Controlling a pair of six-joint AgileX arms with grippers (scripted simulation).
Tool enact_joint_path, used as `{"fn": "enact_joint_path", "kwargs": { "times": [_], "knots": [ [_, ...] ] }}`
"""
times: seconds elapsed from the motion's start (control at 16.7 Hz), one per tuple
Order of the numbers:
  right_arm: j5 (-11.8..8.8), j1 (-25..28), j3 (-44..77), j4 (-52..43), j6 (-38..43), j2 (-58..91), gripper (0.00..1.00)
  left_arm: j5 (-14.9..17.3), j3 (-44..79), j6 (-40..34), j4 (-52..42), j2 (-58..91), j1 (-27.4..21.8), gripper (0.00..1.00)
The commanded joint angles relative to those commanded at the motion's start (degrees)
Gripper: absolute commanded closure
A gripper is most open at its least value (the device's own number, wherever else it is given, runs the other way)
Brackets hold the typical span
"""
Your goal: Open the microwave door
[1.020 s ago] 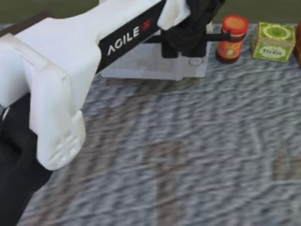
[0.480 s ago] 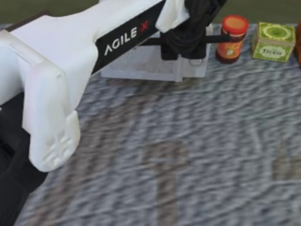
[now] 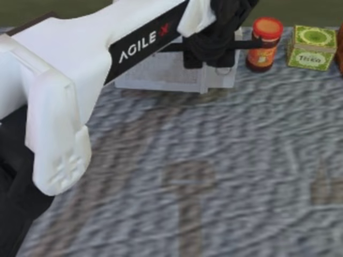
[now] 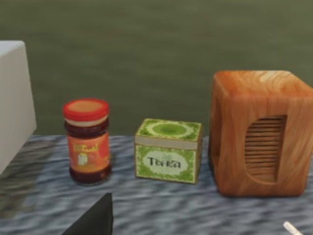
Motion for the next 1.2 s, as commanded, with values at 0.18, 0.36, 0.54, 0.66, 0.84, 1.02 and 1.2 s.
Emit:
{"fn": "enact_joint_path", "kwargs": {
  "times": [0.18, 0.36, 0.54, 0.66, 0.84, 1.02, 1.2],
  "knots": [
    [0.0, 0.0, 0.0, 0.0, 0.0, 0.0, 0.0, 0.0, 0.0, 0.0, 0.0, 0.0, 0.0, 1.0],
    [0.0, 0.0, 0.0, 0.0, 0.0, 0.0, 0.0, 0.0, 0.0, 0.0, 0.0, 0.0, 0.0, 1.0],
    [0.0, 0.0, 0.0, 0.0, 0.0, 0.0, 0.0, 0.0, 0.0, 0.0, 0.0, 0.0, 0.0, 1.0],
    [0.0, 0.0, 0.0, 0.0, 0.0, 0.0, 0.0, 0.0, 0.0, 0.0, 0.0, 0.0, 0.0, 1.0],
    [0.0, 0.0, 0.0, 0.0, 0.0, 0.0, 0.0, 0.2, -0.7, 0.4, 0.9, -0.7, -0.2, 1.0],
    [0.0, 0.0, 0.0, 0.0, 0.0, 0.0, 0.0, 0.7, -6.4, 2.6, 3.8, -3.9, 0.0, 1.0],
    [0.0, 0.0, 0.0, 0.0, 0.0, 0.0, 0.0, 1.7, -10.9, 4.3, 6.2, -6.2, 0.0, 1.0]
  ]
}}
